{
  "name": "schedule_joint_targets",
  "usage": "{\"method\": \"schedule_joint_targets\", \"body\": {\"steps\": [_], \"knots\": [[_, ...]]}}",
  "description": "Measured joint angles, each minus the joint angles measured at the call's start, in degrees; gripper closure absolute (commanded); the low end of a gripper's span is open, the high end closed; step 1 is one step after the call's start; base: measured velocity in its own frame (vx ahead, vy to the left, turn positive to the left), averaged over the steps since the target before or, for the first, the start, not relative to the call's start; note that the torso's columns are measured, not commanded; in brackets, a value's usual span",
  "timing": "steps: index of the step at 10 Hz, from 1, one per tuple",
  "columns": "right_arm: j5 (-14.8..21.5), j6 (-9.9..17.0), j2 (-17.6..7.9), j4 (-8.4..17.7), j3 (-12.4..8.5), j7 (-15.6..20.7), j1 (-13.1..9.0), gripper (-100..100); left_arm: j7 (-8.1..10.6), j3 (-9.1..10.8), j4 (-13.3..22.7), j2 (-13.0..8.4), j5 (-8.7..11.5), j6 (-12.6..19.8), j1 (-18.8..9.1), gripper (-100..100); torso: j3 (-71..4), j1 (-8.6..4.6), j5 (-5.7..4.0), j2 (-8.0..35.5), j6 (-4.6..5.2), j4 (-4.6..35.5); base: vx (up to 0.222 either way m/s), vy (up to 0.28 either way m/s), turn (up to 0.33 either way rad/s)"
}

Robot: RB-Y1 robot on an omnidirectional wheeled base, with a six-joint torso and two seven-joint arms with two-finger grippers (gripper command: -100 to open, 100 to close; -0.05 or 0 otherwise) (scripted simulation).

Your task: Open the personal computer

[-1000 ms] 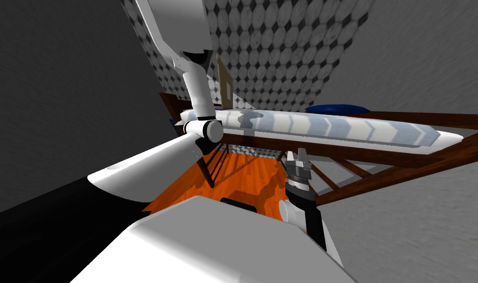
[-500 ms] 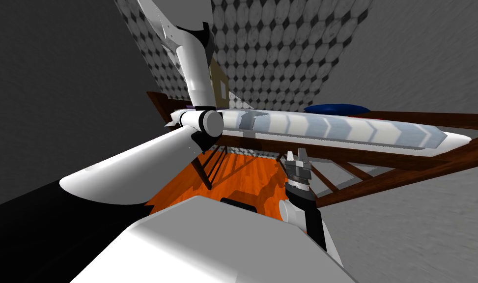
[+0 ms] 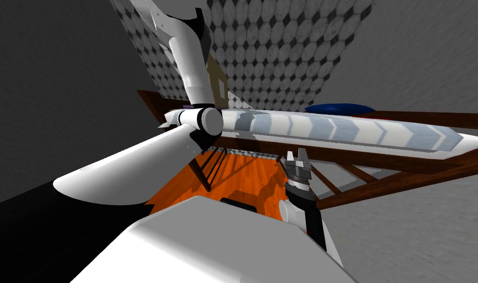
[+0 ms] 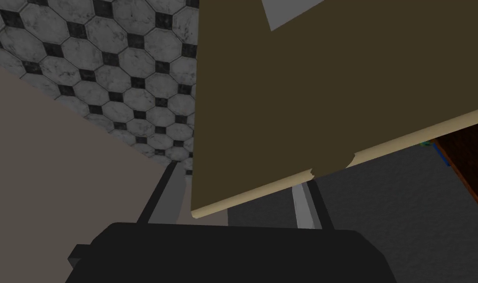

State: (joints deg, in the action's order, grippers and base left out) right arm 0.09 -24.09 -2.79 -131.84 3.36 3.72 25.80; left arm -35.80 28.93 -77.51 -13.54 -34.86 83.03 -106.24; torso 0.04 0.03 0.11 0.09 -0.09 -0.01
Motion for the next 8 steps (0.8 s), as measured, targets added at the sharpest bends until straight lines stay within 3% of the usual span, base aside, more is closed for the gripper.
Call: {"method": "schedule_joint_targets", "body": {"steps": [8], "knots": [[-0.05,0.15,0.01,0.48,-0.31,0.06,0.9,0,3.48,9.63,-5.53,-2.83,-3.24,10.69,-5.61,100,-0.15,0.27,0.09,-0.48,-0.3,0.2,0.045,0.011,-0.002]]}}
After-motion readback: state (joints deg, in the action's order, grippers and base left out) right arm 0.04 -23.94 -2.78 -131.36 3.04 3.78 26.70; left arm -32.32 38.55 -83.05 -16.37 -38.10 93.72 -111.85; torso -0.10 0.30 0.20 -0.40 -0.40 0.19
